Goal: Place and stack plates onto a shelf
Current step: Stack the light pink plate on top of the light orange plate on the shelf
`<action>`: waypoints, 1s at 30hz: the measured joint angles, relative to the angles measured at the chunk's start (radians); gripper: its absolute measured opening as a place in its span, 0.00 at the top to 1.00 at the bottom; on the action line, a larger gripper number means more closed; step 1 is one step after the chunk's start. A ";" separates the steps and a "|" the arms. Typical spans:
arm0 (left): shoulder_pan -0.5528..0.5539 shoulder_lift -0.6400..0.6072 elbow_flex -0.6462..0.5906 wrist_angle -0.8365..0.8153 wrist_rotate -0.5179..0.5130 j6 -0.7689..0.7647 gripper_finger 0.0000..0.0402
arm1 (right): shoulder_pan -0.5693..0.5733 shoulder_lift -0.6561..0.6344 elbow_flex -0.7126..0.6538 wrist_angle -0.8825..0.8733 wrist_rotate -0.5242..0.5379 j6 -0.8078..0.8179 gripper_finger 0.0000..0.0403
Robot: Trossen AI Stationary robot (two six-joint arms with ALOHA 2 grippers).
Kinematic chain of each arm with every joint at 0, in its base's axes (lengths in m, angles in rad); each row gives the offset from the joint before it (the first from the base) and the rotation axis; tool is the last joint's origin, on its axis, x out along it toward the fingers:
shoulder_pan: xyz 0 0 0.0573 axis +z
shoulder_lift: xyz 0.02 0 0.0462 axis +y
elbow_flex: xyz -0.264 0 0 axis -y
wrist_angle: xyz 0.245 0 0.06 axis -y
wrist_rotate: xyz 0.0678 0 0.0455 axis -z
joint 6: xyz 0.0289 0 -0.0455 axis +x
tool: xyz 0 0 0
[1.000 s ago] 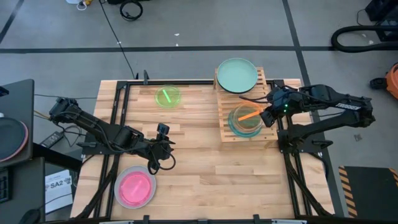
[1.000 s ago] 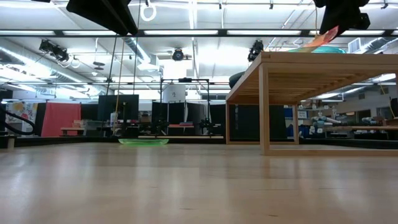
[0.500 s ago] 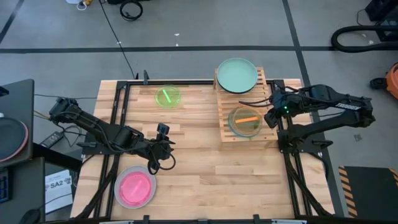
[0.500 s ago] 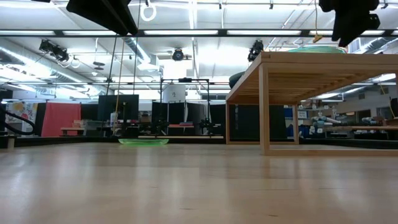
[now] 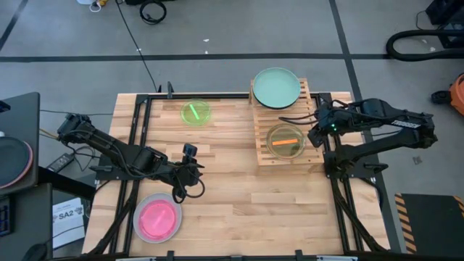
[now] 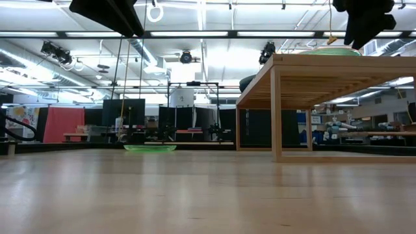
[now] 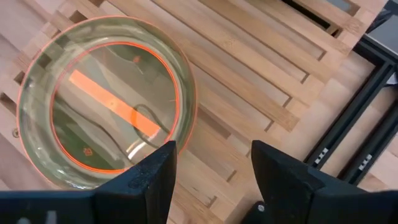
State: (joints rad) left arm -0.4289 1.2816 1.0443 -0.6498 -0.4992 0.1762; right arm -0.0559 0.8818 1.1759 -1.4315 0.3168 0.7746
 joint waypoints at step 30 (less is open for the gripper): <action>-0.116 0.000 -0.003 -0.405 0.421 -0.746 0.68 | 0.000 0.000 0.000 0.047 -0.001 0.000 0.47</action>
State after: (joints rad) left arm -0.5449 1.2812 1.0412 -1.0547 -0.0784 -0.5703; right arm -0.0559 0.8818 1.1759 -1.3840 0.3158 0.7746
